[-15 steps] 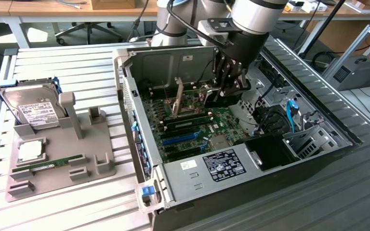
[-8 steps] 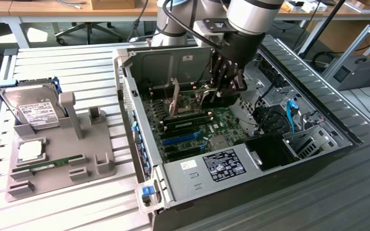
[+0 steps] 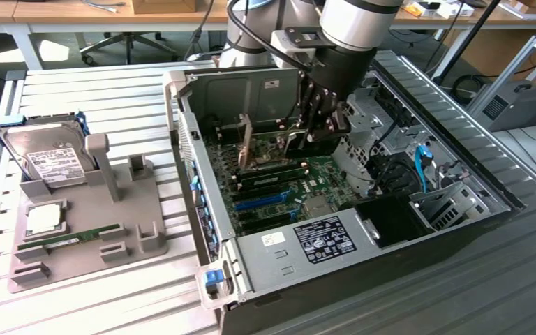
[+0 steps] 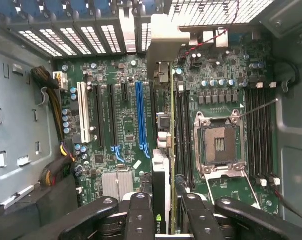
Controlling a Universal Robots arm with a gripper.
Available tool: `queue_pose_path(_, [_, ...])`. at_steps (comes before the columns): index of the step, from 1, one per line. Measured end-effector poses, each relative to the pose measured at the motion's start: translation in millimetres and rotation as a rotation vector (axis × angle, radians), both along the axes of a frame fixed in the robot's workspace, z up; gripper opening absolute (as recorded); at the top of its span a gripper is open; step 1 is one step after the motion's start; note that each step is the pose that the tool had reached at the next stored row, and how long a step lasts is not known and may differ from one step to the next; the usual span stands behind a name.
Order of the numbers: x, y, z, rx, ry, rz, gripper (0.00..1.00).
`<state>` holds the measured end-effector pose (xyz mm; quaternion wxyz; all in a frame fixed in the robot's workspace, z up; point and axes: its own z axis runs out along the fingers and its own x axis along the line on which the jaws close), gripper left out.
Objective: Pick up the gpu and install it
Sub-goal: 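Insert the gpu into the slot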
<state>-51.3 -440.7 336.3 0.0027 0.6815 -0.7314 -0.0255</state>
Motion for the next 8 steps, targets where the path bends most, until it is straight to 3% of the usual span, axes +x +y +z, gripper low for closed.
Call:
queue_pose_path(5, [-0.7, -0.8, 0.0, -0.0001, 0.0000, 0.000, 0.27])
queue_pose_path(8, [-0.6, -4.6, 0.0, 0.0000, 0.0000, 0.000, 0.27])
